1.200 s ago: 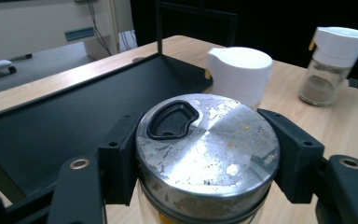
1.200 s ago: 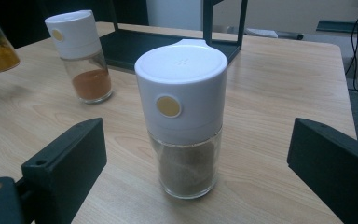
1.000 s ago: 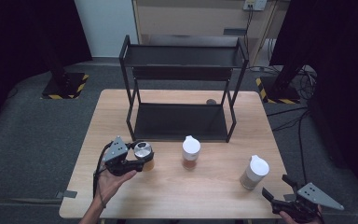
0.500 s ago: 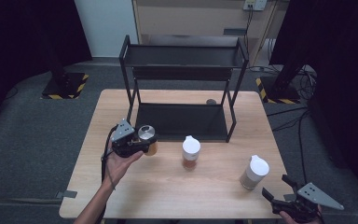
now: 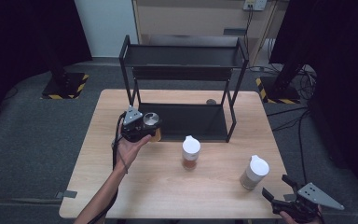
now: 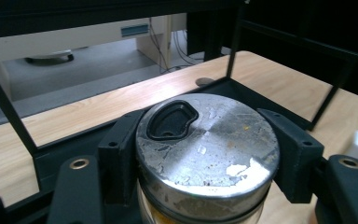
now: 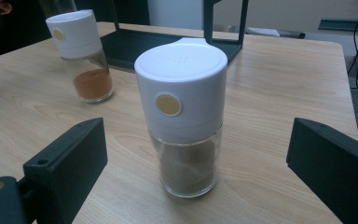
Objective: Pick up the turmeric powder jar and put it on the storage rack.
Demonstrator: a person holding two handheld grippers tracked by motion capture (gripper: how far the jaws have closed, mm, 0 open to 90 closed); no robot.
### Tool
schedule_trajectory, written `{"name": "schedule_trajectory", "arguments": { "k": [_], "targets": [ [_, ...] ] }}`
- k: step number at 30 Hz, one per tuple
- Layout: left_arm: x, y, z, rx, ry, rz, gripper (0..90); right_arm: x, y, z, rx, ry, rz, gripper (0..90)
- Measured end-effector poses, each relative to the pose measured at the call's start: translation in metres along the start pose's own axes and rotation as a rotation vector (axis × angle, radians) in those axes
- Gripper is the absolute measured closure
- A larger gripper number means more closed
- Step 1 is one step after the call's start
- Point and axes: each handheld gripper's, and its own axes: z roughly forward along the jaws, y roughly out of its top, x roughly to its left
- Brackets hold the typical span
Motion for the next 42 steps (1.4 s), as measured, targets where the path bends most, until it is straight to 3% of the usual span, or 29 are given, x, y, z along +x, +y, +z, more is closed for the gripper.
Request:
{"name": "schedule_trajectory", "arguments": {
  "k": [9,17,33,42],
  "targets": [
    [-0.004,0.002,0.024,0.015,0.087,-0.001,34.4,0.000,0.000,0.000,0.001,0.003,-0.001,5.2],
    [-0.006,0.000,0.042,0.021,0.131,-0.005,34.4,-0.001,0.000,0.000,0.000,0.003,0.001,5.2],
    [-0.002,-0.007,0.066,0.056,0.187,-0.028,34.4,-0.001,-0.001,-0.001,-0.003,0.007,0.002,5.2],
    [-0.001,-0.013,0.074,0.065,0.193,-0.038,34.4,-0.001,-0.001,-0.001,-0.003,0.007,0.004,5.2]
  ]
}}
